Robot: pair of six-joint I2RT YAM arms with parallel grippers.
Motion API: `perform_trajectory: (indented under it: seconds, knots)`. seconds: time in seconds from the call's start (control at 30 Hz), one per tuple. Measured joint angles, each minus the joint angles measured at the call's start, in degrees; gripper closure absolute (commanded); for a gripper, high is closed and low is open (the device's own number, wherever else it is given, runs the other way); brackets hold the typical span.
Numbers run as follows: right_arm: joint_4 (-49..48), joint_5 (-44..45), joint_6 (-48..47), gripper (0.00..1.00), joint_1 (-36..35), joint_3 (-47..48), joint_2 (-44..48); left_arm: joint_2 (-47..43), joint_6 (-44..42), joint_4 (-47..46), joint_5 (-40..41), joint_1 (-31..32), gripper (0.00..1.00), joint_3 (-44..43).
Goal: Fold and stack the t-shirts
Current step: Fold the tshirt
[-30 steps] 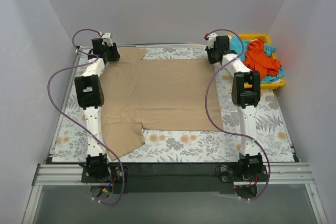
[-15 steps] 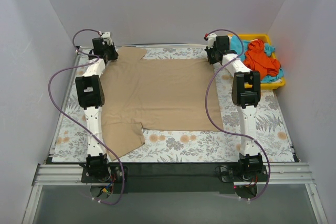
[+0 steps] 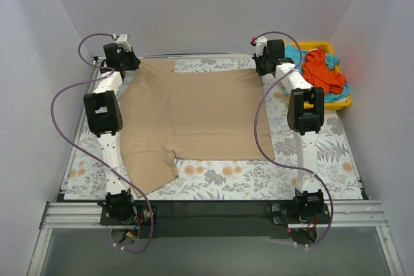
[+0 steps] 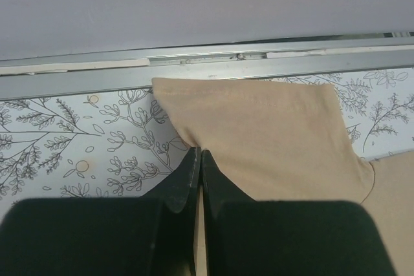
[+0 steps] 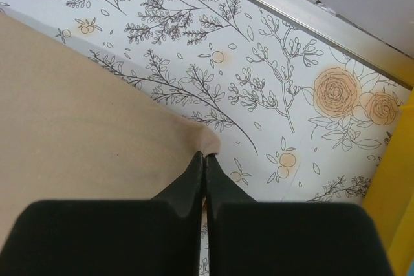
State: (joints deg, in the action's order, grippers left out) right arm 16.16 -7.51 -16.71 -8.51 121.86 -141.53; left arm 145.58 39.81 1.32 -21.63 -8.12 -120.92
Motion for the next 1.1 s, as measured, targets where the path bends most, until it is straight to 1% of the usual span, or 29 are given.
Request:
perform_trajectory:
  seconds: [0.4,0.73,0.9,1.1]
  knots:
    - [0.31,-1.68,-2.19,0.99,0.35,-7.13,5.25,-12.15,-1.68,-6.75,-5.77,-2.56,1.00,17.70]
    - [0.39,-3.91,-4.44,0.99,0.63,-13.49,10.10,-22.80,-5.79,-11.21,-10.45,-4.61,1.00,34.49]
    - [0.46,-5.07,-5.29,0.99,0.63,-17.16,12.90,-25.42,-6.36,-12.79,-11.47,-5.60,1.00,38.42]
    - [0.42,-6.45,-6.19,0.99,0.70,-20.41,15.47,-27.54,-6.43,-13.51,-13.18,-7.34,1.00,40.68]
